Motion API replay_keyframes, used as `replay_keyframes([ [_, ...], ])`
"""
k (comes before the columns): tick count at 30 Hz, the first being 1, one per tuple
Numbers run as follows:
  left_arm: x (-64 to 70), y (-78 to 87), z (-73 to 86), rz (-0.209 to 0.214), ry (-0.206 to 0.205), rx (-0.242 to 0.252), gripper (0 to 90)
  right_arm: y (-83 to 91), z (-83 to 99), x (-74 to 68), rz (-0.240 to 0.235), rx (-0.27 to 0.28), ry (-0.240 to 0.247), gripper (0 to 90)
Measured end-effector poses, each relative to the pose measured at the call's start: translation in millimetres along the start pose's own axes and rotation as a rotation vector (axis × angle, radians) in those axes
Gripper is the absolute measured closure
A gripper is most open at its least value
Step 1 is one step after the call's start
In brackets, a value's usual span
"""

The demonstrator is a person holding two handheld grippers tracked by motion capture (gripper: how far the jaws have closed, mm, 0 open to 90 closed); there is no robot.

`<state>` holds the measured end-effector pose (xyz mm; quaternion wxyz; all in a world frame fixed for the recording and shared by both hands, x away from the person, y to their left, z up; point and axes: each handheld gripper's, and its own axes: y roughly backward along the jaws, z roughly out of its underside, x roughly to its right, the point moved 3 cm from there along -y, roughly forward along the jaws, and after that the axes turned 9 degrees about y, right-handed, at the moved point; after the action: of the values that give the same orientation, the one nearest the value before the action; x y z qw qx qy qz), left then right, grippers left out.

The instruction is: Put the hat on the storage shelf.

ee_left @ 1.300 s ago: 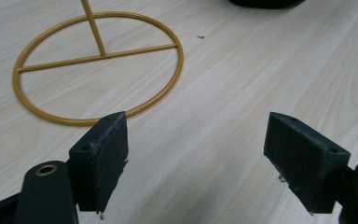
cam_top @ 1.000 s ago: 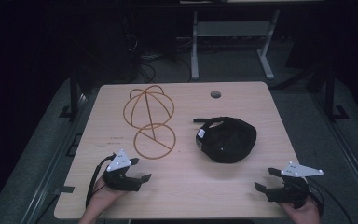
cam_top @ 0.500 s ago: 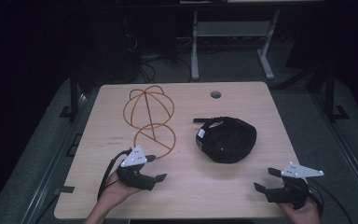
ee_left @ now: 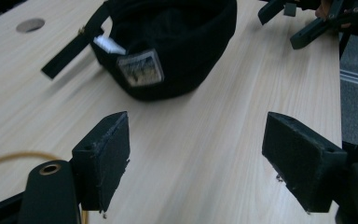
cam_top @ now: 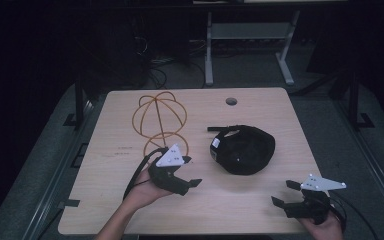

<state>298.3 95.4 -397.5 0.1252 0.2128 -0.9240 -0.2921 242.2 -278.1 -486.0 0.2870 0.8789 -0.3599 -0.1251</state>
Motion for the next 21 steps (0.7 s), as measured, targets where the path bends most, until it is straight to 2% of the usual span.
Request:
replay_keyframes([
  [6,-0.3,-15.7,-24.9,0.03,-0.037,-0.025,23.5,-0.7,-0.4,-0.5,-0.007,0.003,0.005,15.4],
  [13,-2.0,-38.2,-47.1,0.086,-0.037,-0.054,24.9,-1.1,-0.7,-1.2,-0.011,0.0,0.009,15.4],
  [18,-2.2,-59.3,-55.8,0.093,-0.049,-0.091,25.2,-1.1,-0.8,-1.0,-0.018,0.002,0.009,15.4],
  [21,-1.2,-69.3,-59.8,0.091,-0.071,-0.119,25.2,-0.5,-1.0,-1.1,-0.021,0.005,0.008,15.4],
])
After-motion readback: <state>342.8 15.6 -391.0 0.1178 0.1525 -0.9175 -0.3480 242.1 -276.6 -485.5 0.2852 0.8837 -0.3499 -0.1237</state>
